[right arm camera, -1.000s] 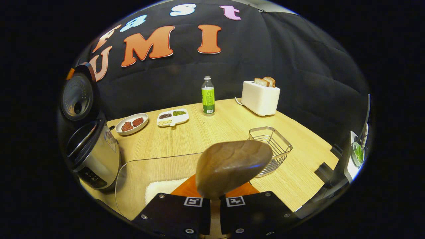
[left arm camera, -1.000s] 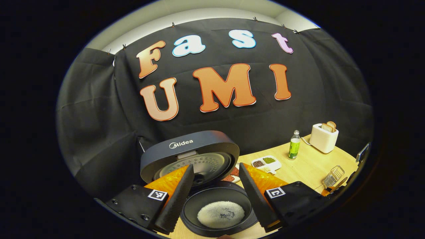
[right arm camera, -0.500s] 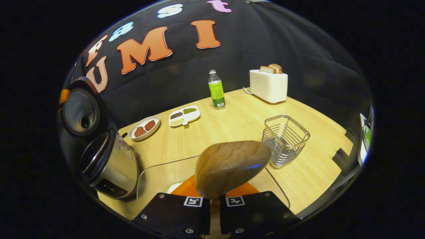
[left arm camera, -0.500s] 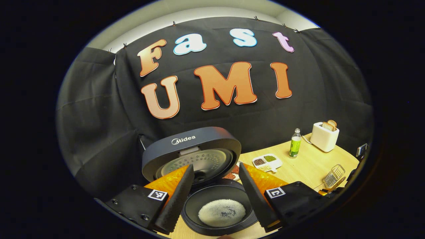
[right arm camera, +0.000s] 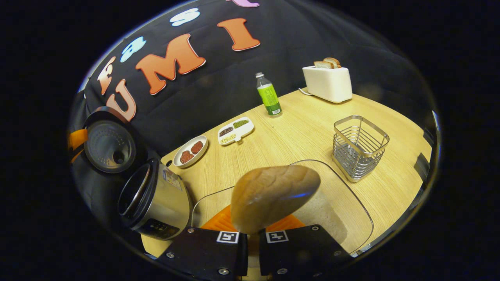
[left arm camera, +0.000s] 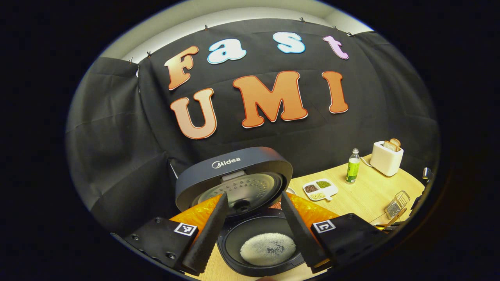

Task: Close the left gripper, press the button to open the rice cooker; take a wooden spoon from the chopstick holder with the right hand, scoop a spoonful of rice and pour it into the rice cooker, then put the wooden spoon back into the chopstick holder.

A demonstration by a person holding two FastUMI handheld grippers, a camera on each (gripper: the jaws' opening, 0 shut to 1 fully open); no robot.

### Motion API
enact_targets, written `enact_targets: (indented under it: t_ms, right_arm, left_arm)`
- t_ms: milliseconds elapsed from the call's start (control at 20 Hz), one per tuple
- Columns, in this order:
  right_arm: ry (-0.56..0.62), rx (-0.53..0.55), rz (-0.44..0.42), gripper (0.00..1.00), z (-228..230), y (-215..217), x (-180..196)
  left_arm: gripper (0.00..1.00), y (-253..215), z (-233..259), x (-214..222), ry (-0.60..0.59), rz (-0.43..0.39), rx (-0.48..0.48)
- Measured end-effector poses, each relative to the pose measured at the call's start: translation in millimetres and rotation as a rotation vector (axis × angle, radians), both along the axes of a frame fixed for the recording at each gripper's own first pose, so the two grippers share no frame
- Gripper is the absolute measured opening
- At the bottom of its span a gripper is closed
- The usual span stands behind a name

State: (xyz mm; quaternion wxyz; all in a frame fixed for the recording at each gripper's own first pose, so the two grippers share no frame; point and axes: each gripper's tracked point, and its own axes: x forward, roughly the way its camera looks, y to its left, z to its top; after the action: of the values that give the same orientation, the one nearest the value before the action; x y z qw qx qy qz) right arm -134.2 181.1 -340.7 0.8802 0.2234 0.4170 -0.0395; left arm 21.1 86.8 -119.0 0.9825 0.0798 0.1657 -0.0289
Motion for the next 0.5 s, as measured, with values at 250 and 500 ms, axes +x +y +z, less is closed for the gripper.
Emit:
enact_targets:
  t_ms: [250,500]
  right_arm:
    - [0.048,0.141,-0.036,0.11,-1.7,10.2,-2.4]
    - [0.095,0.323,-0.088,0.11,-3.4,18.7,2.6]
  left_arm:
    - [0.92,-0.5,-3.0,-2.4,0.009,0.004,-0.004]
    - [0.92,-4.9,2.9,-2.5,-0.001,0.003,0.013]
